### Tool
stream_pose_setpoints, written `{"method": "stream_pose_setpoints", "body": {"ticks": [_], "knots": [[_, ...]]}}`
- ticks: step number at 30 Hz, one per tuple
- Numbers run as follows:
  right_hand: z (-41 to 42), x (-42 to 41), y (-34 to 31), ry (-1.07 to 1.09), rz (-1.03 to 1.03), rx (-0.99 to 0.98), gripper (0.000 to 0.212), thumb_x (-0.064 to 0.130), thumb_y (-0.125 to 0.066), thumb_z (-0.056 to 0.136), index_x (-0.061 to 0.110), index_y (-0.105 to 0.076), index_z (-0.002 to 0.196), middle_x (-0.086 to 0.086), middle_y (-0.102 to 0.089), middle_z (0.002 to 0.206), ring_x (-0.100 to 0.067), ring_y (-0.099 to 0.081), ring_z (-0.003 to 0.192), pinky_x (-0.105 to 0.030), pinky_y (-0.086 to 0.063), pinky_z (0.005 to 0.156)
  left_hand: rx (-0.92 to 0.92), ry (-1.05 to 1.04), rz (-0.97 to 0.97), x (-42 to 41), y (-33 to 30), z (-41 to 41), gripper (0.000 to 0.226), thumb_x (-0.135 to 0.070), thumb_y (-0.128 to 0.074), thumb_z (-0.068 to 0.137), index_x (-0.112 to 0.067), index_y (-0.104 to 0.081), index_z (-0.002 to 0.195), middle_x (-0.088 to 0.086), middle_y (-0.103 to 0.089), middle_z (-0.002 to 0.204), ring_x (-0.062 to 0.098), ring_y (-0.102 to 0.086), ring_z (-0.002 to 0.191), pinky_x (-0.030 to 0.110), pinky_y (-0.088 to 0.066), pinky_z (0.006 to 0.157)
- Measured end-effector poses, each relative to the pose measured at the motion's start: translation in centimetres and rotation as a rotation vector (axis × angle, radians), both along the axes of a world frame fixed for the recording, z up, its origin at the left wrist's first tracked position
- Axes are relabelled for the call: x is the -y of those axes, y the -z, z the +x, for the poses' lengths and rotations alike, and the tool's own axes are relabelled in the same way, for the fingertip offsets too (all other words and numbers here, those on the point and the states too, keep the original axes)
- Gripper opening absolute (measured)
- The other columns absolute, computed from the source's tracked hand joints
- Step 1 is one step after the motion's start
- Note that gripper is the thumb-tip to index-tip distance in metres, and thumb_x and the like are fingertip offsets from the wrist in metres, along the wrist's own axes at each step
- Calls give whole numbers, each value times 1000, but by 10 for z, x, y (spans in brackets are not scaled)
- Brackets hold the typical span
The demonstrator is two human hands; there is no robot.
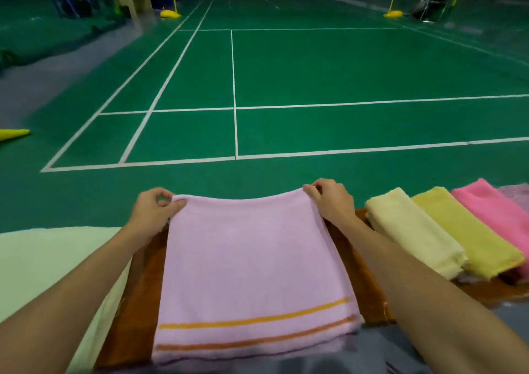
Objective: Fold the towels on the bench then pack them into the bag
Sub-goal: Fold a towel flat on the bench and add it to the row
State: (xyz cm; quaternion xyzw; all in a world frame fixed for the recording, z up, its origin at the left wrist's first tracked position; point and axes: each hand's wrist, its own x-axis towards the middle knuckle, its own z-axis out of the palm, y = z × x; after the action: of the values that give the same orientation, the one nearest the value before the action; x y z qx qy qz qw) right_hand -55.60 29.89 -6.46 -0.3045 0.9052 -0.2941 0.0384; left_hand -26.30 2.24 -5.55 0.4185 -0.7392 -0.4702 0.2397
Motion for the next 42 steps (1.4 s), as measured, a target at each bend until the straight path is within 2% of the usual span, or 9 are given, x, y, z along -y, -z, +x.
{"method": "stream_pose_setpoints", "body": {"ticks": [8, 12, 18, 21, 24, 28, 35, 39, 42], "knots": [[12, -22, 0, -1, 97, -171, 27, 44, -58, 103, 20, -70, 107, -2, -74, 106, -29, -68, 100, -40, -52, 77, 154, -64, -258, -2, -5, 3, 18, -19, -85, 85, -23, -67, 82, -1, -73, 81, 24, -72, 79, 40, -57, 78], [47, -59, -14, -59, 221, -148, 28, 43, -57, 103, 18, -64, 115, -3, -70, 112, -30, -66, 103, -40, -51, 79, 120, 66, -217, -45, -30, 11, 13, -16, -84, 86, -15, -72, 82, 2, -74, 75, 19, -73, 64, 39, -60, 69], [94, -100, -8, 69, 281, -15, 29, 45, -62, 101, 15, -61, 104, -2, -69, 92, -20, -65, 79, -39, -59, 76, 70, 231, -180, -116, -39, 17, 15, -16, -84, 87, -15, -70, 82, 0, -76, 73, 16, -73, 59, 35, -57, 57], [104, -98, -2, 100, 312, 10, 27, 48, -61, 101, 21, -60, 99, 5, -62, 85, -12, -60, 73, -27, -51, 64, 90, 336, -168, -141, -27, 14, 13, -15, -82, 87, -13, -71, 82, 0, -77, 74, 16, -73, 60, 28, -57, 58], [104, -95, 8, 136, 282, 128, 29, 51, -67, 95, 23, -61, 93, 5, -65, 80, -12, -63, 68, -26, -52, 60, 109, 428, -160, -156, -17, 6, 13, -15, -82, 87, -15, -70, 81, -1, -76, 73, 16, -73, 60, 22, -54, 56], [105, -88, 10, 93, 140, 216, 25, 40, -73, 93, 19, -63, 87, 0, -65, 77, -12, -62, 66, -25, -53, 61, 152, 587, -260, -164, -13, -8, 12, -26, -79, 89, -30, -69, 85, -15, -74, 79, 6, -70, 68, 39, -60, 71], [144, -61, 10, -211, 5, 152, 17, 32, -73, 93, 25, -64, 106, 14, -66, 90, -7, -65, 79, -27, -61, 76, 356, 821, -503, -186, -19, -32, 37, -34, -63, 97, -48, -42, 124, -19, -73, 99, 10, -66, 78, 38, -58, 74], [145, -60, 13, -359, -95, 270, 33, 31, -78, 89, 24, -66, 120, 15, -69, 104, -4, -66, 94, -28, -61, 86, 281, 855, -219, -175, -16, -38, 43, -14, -66, 89, -44, -48, 115, -6, -75, 85, 19, -70, 57, 43, -62, 67], [142, -65, 3, -441, -213, 389, 42, 21, -82, 86, 21, -67, 125, 12, -70, 112, -3, -67, 103, -26, -60, 89, 313, 906, -174, -168, -15, -40, 35, -10, -67, 87, -36, -57, 109, -2, -76, 84, 21, -71, 53, 43, -63, 70]]}}
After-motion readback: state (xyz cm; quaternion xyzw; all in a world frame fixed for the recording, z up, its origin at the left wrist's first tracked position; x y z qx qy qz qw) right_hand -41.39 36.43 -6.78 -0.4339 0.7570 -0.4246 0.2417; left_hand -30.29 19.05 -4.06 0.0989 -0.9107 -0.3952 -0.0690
